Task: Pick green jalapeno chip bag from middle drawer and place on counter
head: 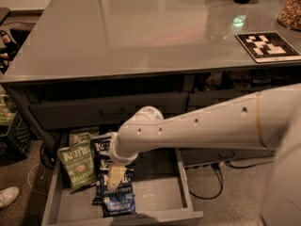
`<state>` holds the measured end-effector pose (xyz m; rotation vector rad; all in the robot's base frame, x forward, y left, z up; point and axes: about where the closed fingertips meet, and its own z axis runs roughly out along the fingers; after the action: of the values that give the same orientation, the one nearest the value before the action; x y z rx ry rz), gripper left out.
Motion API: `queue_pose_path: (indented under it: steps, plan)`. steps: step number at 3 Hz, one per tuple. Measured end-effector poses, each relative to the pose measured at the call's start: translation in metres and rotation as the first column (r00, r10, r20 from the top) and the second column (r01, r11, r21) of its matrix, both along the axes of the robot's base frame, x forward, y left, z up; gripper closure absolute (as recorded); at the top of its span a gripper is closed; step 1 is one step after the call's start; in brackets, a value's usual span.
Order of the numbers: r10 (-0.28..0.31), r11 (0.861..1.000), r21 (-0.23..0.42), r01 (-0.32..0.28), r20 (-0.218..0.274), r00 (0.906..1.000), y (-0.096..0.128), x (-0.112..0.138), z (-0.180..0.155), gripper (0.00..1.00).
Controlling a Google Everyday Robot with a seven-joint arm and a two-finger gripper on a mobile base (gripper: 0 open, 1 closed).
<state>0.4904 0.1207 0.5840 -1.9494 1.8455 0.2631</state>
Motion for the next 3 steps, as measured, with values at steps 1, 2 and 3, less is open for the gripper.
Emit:
queue_pose_path:
  steps: [1,2,3]
  plan:
    - [0.061,0.998,-0.002,-0.061,0.025,0.9978,0.057,0.031,-0.036,0.0]
    - [0.065,0.998,-0.001,-0.065,0.024,0.9976,0.06,0.031,-0.037,0.0]
    - [0.074,0.997,0.03,-0.074,0.02,0.9971,0.068,0.033,-0.042,0.0]
